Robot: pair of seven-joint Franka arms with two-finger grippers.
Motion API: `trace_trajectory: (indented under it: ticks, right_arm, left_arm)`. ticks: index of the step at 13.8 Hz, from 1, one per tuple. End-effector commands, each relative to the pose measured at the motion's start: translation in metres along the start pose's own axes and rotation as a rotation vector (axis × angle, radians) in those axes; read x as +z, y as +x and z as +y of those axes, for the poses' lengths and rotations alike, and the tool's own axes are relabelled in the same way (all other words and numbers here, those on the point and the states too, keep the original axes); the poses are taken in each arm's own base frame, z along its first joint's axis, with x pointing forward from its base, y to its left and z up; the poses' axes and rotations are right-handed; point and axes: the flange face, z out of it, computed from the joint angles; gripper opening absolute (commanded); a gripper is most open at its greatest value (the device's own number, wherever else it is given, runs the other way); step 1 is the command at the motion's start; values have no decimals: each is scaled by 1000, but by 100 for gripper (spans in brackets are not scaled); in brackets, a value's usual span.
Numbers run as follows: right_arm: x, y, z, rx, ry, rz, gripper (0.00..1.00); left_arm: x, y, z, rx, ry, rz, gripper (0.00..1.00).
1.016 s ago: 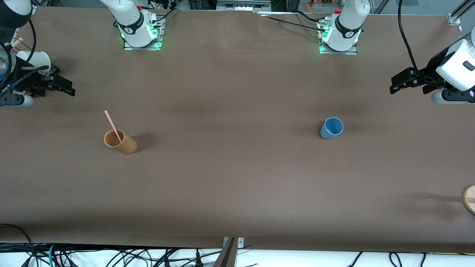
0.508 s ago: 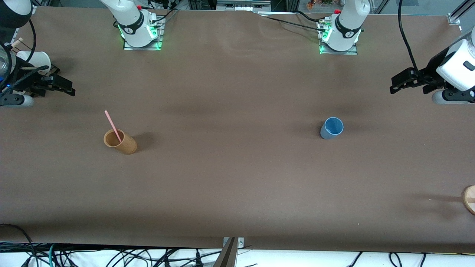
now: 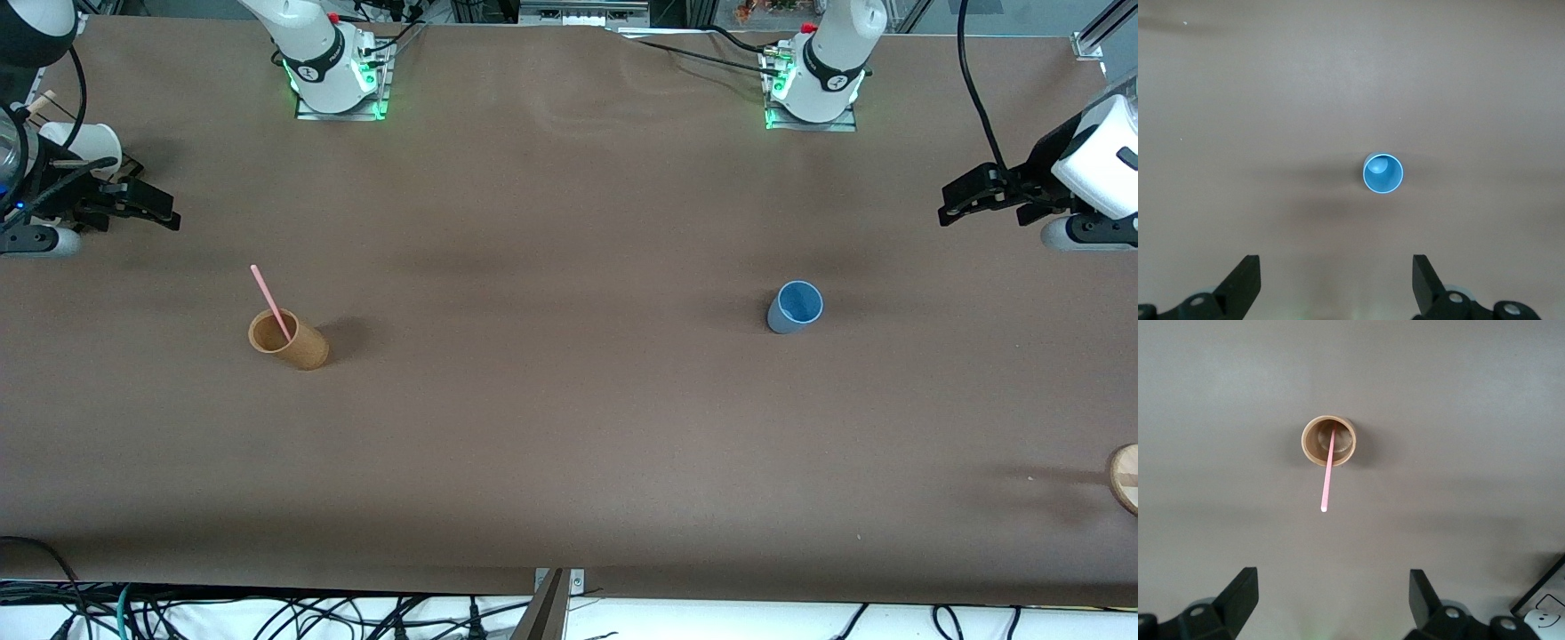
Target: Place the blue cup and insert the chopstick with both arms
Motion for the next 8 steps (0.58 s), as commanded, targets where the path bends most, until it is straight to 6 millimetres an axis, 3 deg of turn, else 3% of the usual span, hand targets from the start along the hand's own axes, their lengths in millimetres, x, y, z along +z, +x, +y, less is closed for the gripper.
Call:
trace_trajectory:
  ticks: [1, 8]
  right_arm:
    - [-5, 1, 0, -11, 15, -1, 100]
    - [-5, 1, 0, -11, 15, -1, 100]
  left_arm:
    - [-4, 3, 1, -5, -14, 8, 100]
    - [19, 24, 2, -11, -4, -3, 100]
